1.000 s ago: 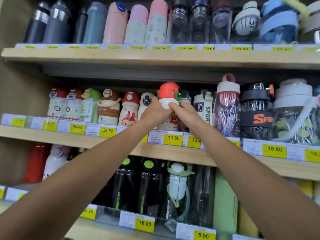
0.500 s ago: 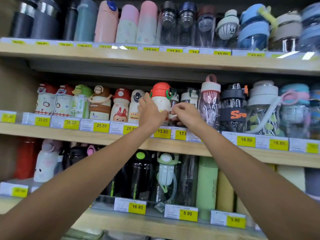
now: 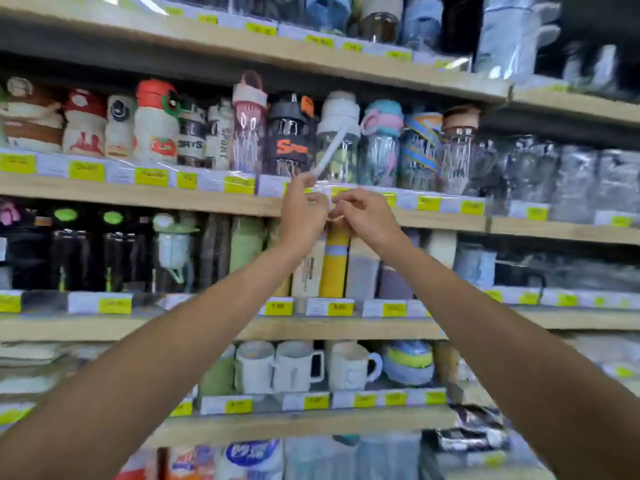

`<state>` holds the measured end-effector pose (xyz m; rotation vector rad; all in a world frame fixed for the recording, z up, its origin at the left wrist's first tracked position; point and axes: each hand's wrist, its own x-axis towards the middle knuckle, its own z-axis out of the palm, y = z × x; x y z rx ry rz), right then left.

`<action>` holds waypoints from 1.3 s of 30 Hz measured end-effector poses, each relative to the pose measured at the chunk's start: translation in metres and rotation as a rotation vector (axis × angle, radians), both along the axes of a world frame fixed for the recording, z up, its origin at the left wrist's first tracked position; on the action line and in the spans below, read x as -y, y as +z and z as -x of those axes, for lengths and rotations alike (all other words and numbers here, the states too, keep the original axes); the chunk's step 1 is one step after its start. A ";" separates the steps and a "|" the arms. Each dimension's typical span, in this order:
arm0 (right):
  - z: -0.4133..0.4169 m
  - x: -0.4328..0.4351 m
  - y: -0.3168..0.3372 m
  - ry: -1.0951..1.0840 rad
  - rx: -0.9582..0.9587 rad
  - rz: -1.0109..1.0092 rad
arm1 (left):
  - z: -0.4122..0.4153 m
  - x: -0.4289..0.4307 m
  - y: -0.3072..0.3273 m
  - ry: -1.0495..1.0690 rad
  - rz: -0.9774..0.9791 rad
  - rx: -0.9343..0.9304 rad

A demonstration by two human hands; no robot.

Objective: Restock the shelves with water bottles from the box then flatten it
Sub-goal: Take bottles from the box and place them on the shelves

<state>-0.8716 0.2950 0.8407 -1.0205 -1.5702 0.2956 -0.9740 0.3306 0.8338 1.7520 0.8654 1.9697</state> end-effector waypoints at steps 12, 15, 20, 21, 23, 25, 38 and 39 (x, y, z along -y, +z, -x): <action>-0.279 0.147 -0.176 -0.368 -0.136 0.392 | -0.290 0.084 -0.181 -0.434 0.403 -0.112; -0.359 0.188 -0.236 -0.506 -0.208 0.480 | -0.371 0.115 -0.241 -0.575 0.500 -0.225; -0.483 0.250 -0.332 -0.689 -0.341 0.625 | -0.502 0.168 -0.337 -0.780 0.572 -0.497; -0.499 0.259 -0.347 -0.724 -0.361 0.648 | -0.520 0.173 -0.353 -0.817 0.582 -0.536; -0.554 0.283 -0.380 -0.779 -0.419 0.740 | -0.579 0.189 -0.391 -0.876 0.619 -0.650; -0.611 0.307 -0.412 -0.843 -0.459 0.811 | -0.641 0.211 -0.422 -0.930 0.664 -0.742; -0.801 0.512 -0.618 -1.168 -0.927 1.198 | -0.877 0.369 -0.616 -1.192 1.095 -1.270; -0.804 0.525 -0.629 -1.174 -0.953 1.214 | -0.881 0.376 -0.626 -1.190 1.094 -1.301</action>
